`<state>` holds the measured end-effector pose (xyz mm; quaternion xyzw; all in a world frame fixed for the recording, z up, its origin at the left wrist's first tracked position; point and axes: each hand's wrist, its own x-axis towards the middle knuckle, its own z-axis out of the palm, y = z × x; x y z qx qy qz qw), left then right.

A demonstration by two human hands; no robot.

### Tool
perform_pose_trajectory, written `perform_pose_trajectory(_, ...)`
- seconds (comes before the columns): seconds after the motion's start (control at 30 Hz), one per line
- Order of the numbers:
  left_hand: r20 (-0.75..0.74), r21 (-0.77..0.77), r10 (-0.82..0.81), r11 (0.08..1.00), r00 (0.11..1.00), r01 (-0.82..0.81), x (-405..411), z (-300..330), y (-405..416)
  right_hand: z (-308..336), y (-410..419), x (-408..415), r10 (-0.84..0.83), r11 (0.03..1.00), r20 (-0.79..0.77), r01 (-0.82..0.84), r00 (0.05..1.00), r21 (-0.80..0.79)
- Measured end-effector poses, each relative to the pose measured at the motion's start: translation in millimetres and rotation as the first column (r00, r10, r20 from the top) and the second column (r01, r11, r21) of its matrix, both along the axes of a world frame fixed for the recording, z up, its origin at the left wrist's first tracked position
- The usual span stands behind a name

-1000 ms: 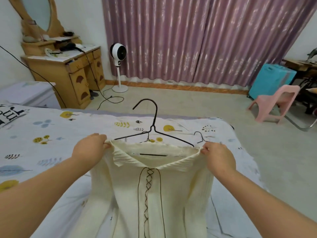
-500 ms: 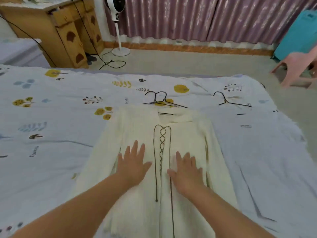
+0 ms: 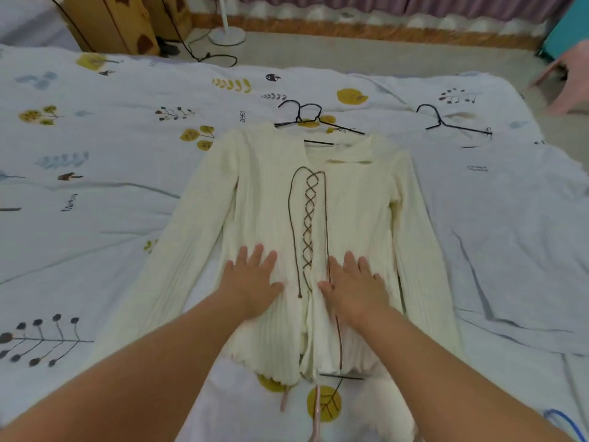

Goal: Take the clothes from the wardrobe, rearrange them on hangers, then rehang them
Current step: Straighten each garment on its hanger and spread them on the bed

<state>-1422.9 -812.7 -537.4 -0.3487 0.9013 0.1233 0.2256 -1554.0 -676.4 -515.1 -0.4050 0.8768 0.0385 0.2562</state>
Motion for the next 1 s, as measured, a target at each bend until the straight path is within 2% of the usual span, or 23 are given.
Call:
perform_pose_trajectory(0.03, -0.011, 0.031, 0.008, 0.999, 1.0, -0.008, 0, 11, 0, 12, 1, 1, 0.002, 1.0, -0.001, -0.002, 1.0, -0.004)
perform_pose_trajectory(0.13, -0.163, 0.063, 0.082, 0.995, 0.983, -0.072, 10, 40, 11, 42, 15, 11, -0.029, 0.999, -0.03, 0.028, 0.999, -0.044)
perform_pose_trajectory(0.2, -0.177, 0.082, 0.104, 0.993, 0.979, -0.09, 28, 57, 29, 56, 31, 23, -0.009, 0.999, -0.046, 0.008, 0.999, -0.031)
perform_pose_trajectory(0.43, -0.109, 0.108, 0.116, 0.989, 0.987, -0.105, 111, 96, 89, 103, 93, 76, 0.105, 0.994, 0.13, -0.102, 0.986, -0.028)
perform_pose_trajectory(0.6, 0.011, 0.143, 0.169, 0.975, 0.986, -0.169, 175, 126, 123, 138, 118, 112, 0.105, 0.992, 0.172, -0.116, 0.98, 0.054)
perform_pose_trajectory(0.83, 0.104, 0.163, 0.224, 0.957, 0.969, -0.239, 271, 167, 154, 165, 142, 177, 0.296, 0.929, 0.194, -0.329, 0.935, 0.168)
perform_pose_trajectory(1.0, 0.064, 0.125, 0.335, 0.932, 0.94, -0.341, 336, 180, 143, 171, 133, 230, 0.358, 0.906, 0.197, -0.39, 0.913, 0.163)
